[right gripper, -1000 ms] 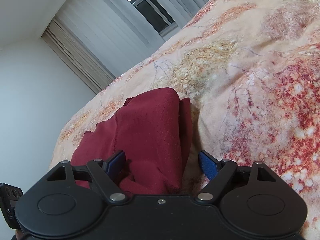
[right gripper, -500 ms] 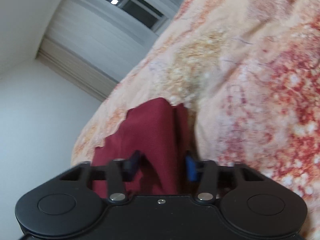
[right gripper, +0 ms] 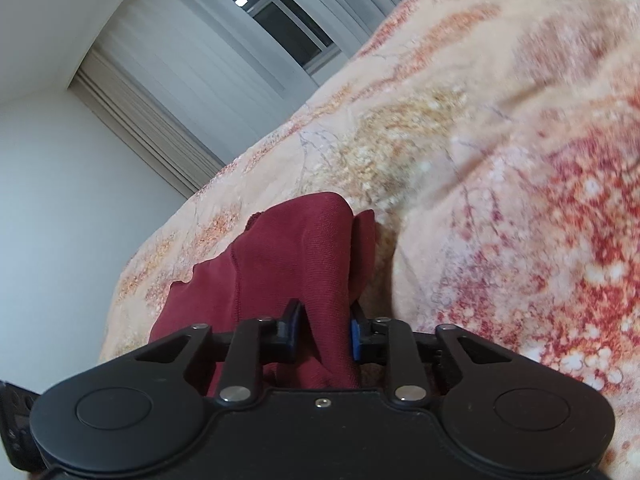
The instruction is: Fold small clothes
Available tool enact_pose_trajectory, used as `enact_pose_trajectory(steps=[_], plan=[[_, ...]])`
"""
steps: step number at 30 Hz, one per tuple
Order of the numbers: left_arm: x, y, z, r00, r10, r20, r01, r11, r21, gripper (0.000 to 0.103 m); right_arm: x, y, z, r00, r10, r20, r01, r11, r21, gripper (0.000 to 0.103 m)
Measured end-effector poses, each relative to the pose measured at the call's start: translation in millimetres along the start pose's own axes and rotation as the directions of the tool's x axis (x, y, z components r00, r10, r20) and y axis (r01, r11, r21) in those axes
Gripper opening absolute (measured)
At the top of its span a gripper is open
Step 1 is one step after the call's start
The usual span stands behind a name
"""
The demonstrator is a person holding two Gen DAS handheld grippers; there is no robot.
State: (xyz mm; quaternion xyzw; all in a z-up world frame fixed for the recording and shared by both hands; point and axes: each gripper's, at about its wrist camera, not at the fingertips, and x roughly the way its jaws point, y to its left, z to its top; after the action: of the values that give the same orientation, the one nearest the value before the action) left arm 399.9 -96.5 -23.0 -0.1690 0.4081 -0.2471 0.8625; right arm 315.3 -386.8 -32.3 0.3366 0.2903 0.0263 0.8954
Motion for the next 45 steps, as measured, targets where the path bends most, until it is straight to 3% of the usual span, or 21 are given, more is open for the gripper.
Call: enact_pose_trajectory(steps=[5,19,34,41,45], plan=[[-7,-17,5,0.999,0.049,0.007,-0.049,0.997,0.058,0.037,-7,10,3,1.0,0.0,0.02,0.001,0.999,-0.044,0.017],[-28,-29,16,0.996,0.064,0.06,-0.071,0.991,0.116,0.031,-10,50,13,0.996,0.068,0.056,-0.061,0.99,-0.129,0.016],[-82,25,42,0.972,0.164,0.166,-0.173,0.984,0.041,0.031,42,118,7,0.98,0.2,-0.001,-0.198,0.968,-0.156,0.015],[-100,62,40,0.96,0.218,0.175,-0.217,0.976,-0.023,0.031,80,149,-10,0.971,0.228,-0.066,-0.236,0.958,-0.162,0.015],[-100,79,36,0.963,0.213,0.163,-0.206,0.977,-0.057,0.031,92,153,-17,0.972,0.219,-0.088,-0.231,0.959,-0.163,0.015]])
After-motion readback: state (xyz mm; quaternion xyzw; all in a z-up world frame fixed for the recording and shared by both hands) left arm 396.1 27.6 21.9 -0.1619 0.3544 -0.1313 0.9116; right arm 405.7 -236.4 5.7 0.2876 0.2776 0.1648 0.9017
